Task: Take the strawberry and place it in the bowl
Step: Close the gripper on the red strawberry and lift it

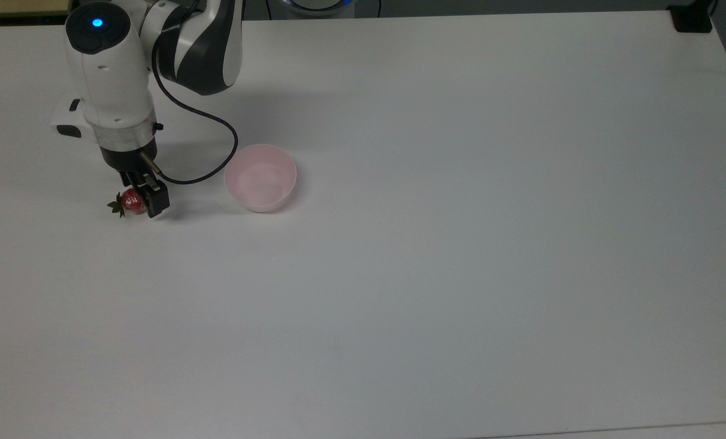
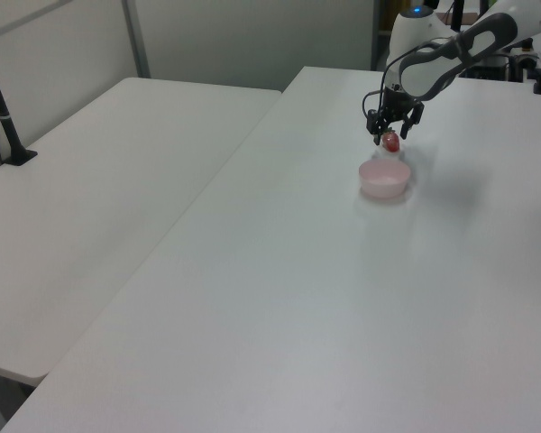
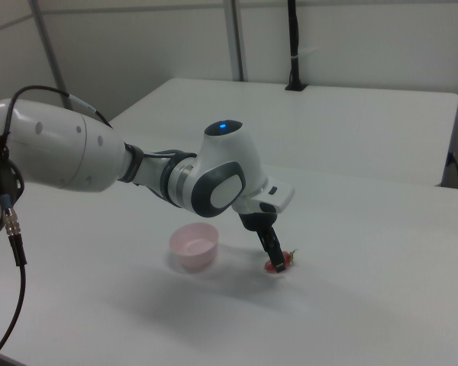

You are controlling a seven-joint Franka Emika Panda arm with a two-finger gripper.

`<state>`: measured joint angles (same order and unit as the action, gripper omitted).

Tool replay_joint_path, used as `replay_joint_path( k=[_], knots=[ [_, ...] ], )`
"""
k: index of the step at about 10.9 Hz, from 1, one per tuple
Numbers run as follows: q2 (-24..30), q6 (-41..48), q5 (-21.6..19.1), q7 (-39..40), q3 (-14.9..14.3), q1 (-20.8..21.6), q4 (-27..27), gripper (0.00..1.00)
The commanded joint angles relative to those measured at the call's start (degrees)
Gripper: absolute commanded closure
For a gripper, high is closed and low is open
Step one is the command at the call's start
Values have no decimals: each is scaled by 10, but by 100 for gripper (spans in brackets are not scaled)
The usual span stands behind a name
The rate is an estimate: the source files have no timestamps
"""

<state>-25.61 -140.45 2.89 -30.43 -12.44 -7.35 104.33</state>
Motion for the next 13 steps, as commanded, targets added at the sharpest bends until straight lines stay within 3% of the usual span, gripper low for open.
replay_joint_path(
  k=[1,4,7,13],
  knots=[
    [-8,-16,20,-6,0,3,-2,29],
    [-8,-15,29,-6,0,1,-2,44],
    [-8,-15,30,-6,0,1,-2,54],
    [-5,-14,31,-4,0,4,-2,56]
  ],
)
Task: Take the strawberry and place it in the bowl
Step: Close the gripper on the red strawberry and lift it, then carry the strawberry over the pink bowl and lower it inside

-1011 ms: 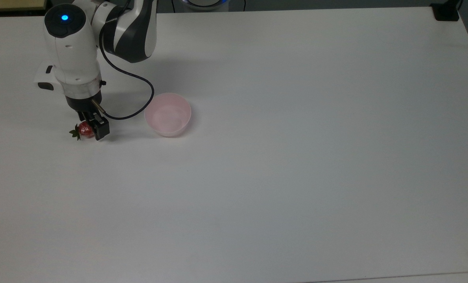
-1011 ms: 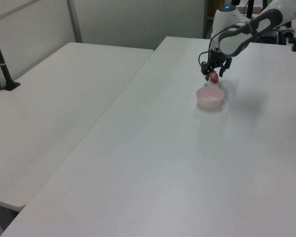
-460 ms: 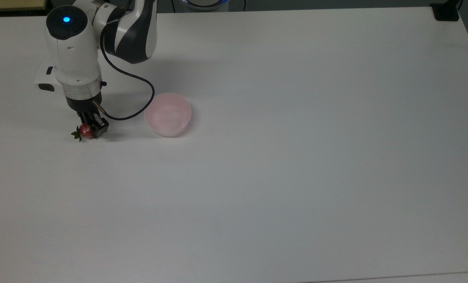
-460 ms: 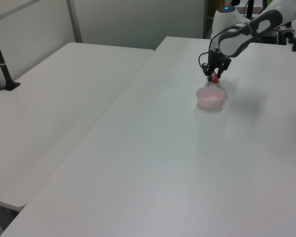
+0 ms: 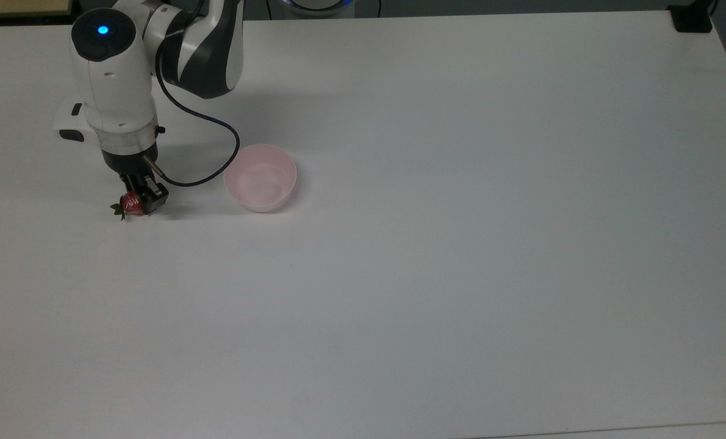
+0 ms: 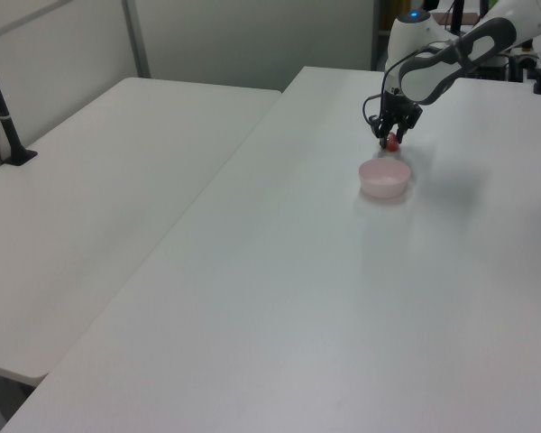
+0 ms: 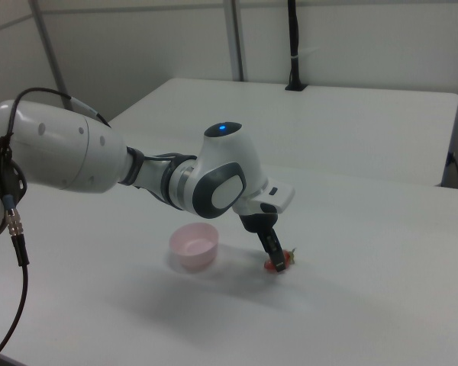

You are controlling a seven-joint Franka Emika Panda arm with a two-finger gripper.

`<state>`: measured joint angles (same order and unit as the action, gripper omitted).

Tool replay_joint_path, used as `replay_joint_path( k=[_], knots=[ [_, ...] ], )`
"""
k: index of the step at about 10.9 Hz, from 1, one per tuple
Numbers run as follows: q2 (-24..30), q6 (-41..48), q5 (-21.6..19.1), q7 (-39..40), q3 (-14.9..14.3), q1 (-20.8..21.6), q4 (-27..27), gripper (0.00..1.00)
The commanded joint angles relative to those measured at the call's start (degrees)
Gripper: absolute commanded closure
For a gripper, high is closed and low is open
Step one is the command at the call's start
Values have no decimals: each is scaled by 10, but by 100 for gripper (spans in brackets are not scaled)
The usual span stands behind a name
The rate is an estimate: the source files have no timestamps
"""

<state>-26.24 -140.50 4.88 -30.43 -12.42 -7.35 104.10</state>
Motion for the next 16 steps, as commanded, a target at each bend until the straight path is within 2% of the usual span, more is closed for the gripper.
replay_joint_path(
  k=[1,5,7,11,13,14,16],
  knots=[
    [3,-14,11,-4,-1,5,0,55],
    [22,-6,11,-5,15,9,0,55],
    [46,20,12,-3,37,9,0,55],
    [121,165,41,17,123,3,0,56],
    [130,218,45,25,163,5,0,56],
    [124,227,59,22,174,7,0,56],
    [108,227,68,20,175,8,1,58]
  ],
)
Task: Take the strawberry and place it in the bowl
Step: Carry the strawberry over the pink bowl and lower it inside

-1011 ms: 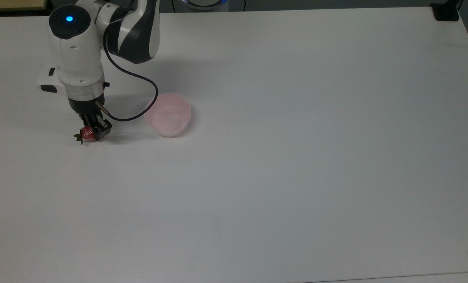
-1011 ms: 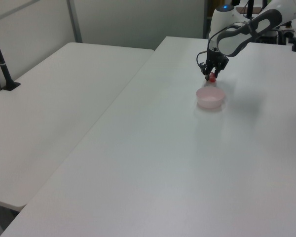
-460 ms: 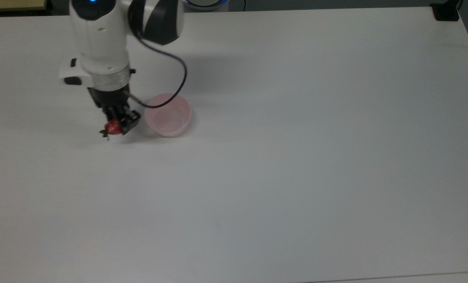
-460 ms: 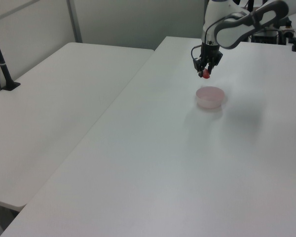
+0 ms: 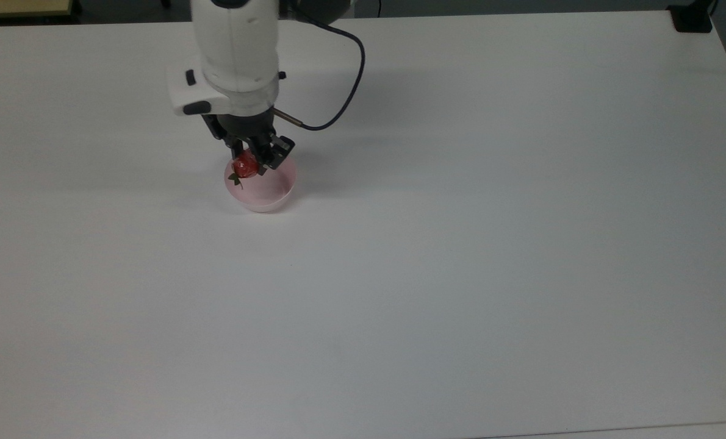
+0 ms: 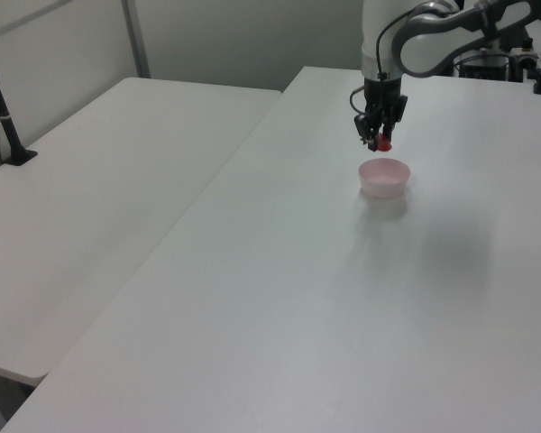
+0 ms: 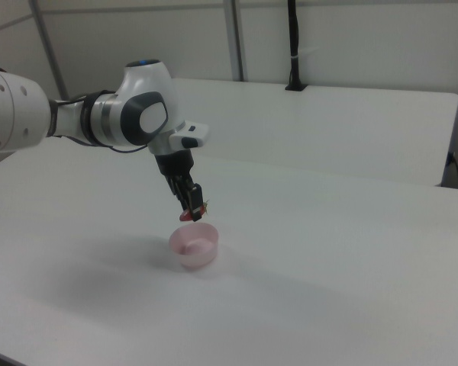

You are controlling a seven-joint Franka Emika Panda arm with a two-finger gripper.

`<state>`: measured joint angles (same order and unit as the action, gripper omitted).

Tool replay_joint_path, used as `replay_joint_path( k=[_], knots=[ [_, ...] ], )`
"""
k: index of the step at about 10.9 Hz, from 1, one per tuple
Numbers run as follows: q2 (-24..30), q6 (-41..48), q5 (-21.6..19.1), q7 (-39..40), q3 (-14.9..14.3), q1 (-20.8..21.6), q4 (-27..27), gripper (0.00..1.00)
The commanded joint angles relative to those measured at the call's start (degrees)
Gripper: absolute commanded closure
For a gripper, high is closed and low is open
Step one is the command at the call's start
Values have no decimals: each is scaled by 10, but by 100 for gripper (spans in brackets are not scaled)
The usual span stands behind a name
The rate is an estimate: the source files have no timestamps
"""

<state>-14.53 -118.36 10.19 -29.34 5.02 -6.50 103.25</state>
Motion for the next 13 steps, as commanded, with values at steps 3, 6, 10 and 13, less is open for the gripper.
replay_joint_path(
  k=[3,6,10,13],
  knots=[
    [-34,1,28,9,1,-2,10,58],
    [-50,-2,47,-9,1,-1,10,37],
    [-38,8,43,-12,2,-3,0,0],
    [0,92,18,1,3,-3,-49,0]
  ],
)
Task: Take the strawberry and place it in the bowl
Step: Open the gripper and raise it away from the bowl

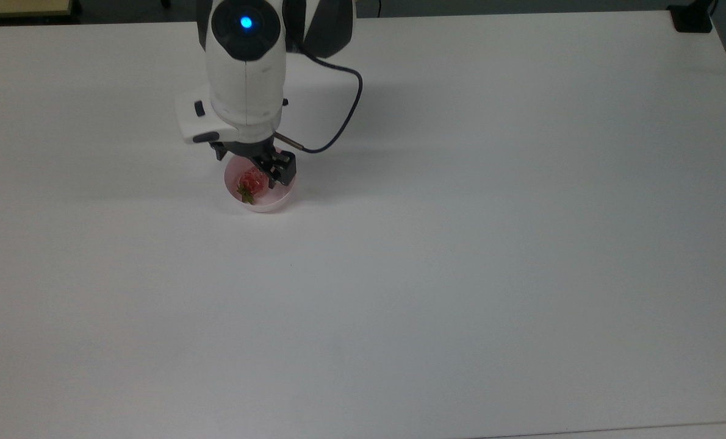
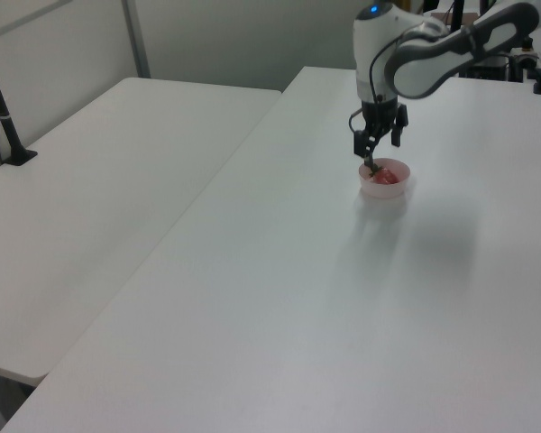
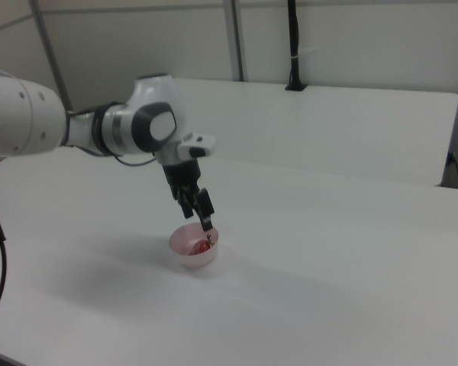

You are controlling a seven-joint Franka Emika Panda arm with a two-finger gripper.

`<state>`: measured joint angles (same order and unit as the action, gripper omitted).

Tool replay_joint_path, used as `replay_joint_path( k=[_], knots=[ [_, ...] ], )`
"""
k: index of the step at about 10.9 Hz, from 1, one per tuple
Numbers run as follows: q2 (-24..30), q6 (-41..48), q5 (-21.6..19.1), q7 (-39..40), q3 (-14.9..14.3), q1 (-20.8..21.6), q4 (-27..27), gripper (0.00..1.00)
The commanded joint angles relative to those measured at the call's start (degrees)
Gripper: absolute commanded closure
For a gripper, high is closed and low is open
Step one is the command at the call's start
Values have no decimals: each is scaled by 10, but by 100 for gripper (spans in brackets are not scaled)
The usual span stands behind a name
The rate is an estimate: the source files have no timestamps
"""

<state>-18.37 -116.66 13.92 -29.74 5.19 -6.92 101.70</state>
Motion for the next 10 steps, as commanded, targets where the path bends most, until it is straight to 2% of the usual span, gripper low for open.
replay_joint_path(
  k=[1,2,4,5,6,7,8,9,10],
  knots=[
    [52,103,-59,9,2,2,-57,0],
    [75,134,-94,14,2,1,-71,0],
    [128,185,-130,14,2,3,-83,0],
    [149,228,-169,14,-5,4,-94,0],
    [169,264,-187,14,-8,7,-98,0],
    [184,284,-189,11,-19,29,-97,0],
    [195,294,-189,16,-59,73,-95,0],
    [196,294,-188,25,-79,101,-95,0],
    [197,289,-182,118,-80,101,-96,0]
  ],
)
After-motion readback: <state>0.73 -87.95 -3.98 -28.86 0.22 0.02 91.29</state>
